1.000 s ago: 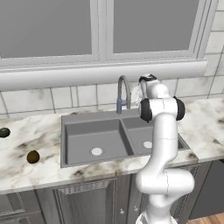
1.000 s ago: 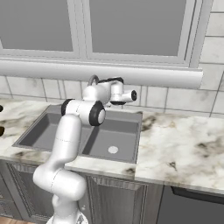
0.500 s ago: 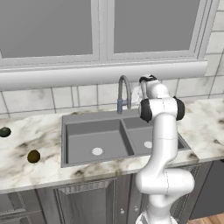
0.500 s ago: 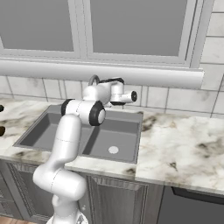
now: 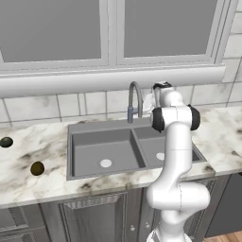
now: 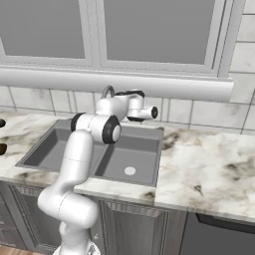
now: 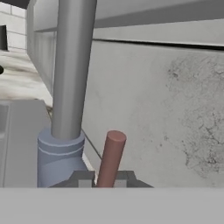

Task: Turn on the sink faucet. Then move the avocado from the counter to the sink. Turn off the sink. Move the vegetable from the sink to the pot next to the stove. Finally move the pot to the rear left burner.

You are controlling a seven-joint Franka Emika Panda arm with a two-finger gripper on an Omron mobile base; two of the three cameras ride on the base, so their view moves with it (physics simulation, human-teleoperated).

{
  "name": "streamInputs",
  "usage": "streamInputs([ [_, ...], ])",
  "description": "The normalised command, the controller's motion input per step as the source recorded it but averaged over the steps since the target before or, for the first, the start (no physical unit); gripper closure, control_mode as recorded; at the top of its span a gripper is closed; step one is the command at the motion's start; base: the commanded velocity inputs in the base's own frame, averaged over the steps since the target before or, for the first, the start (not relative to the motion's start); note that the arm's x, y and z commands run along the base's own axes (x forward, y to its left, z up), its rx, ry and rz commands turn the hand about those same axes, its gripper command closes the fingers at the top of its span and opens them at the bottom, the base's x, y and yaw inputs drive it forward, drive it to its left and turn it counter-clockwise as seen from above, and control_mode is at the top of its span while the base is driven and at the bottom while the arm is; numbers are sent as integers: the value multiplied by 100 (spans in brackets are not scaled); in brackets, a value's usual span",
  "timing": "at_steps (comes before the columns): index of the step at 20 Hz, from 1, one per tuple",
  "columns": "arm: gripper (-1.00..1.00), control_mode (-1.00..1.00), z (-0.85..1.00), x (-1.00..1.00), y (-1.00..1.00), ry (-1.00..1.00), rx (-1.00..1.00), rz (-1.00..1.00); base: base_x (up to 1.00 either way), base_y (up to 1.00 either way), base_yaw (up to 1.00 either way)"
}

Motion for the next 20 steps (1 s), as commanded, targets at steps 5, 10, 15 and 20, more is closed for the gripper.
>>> streamInputs([
  [5,100,-100,-1,0,-80,0,7,-1,0,0,0],
  [10,100,-100,-1,0,-78,2,8,-7,0,0,0],
  [15,100,-100,-4,0,-82,4,8,-8,0,0,0],
  [20,100,-100,-14,0,-84,1,8,-4,0,0,0],
])
